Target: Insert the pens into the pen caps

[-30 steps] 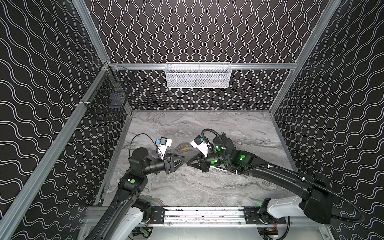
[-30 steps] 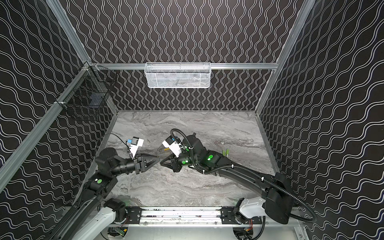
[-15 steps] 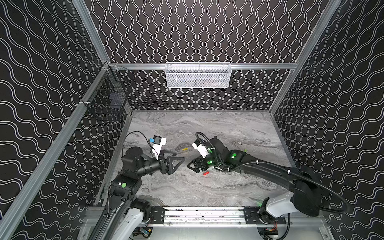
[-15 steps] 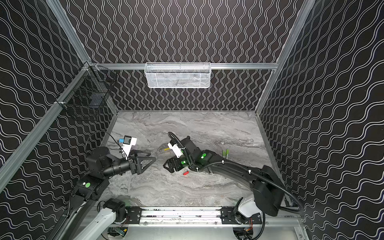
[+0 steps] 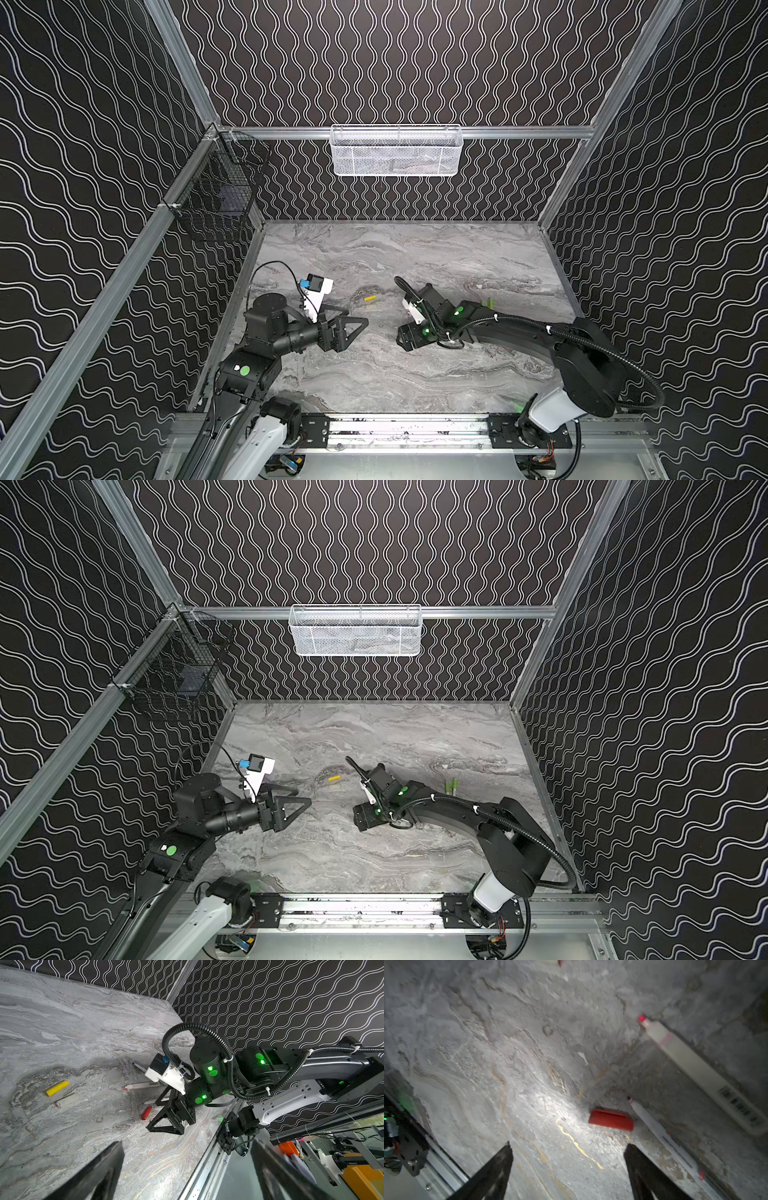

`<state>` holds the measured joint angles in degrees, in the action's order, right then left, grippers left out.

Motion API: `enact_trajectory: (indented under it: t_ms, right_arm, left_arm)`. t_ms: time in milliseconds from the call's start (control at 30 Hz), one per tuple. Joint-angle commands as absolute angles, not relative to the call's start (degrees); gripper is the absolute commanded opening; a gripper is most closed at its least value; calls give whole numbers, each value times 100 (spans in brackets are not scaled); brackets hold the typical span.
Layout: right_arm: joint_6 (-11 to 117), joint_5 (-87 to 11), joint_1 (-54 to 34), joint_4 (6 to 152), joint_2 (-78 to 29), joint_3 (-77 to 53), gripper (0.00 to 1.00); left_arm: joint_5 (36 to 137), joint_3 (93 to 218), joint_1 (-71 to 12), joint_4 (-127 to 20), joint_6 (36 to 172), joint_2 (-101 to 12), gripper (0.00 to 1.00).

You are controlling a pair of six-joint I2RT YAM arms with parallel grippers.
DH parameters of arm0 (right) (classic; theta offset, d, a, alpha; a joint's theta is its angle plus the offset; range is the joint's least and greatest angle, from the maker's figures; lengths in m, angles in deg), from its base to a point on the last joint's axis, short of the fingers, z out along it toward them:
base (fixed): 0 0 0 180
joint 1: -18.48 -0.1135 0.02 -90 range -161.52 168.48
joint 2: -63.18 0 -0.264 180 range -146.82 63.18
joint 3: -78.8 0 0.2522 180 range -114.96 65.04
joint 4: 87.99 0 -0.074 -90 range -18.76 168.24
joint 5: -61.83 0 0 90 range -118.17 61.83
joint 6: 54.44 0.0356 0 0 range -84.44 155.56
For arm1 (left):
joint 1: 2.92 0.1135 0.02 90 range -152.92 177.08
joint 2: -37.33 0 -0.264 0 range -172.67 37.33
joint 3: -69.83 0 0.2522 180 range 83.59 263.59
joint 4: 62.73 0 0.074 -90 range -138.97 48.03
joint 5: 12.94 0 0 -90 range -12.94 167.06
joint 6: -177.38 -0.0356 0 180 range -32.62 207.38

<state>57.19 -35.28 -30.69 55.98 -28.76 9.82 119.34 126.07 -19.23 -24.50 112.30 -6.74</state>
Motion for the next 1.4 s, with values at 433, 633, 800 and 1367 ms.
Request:
enact_trajectory:
  t_ms: [433,633,800,1367]
  right_arm:
    - [5035,-4080,-2762,5720,-3707,311,87]
    - [4989,-4352,-2744,5688,-3942,188,86]
    - [5032,-4381,-2749,5627,-3938,344,86]
    - [4998,-4289,-2797,5306,-3390,1077,73]
  left_arm:
    - [11881,12551,-1905,-2594,11116,-584,98]
    - [11865,12547,-1900,-2579,11102,-547,99]
    - [11898,12543,-1900,-2609,11104,-581,99]
    - [11978,12493,-1883,-2719,11166,-611,99]
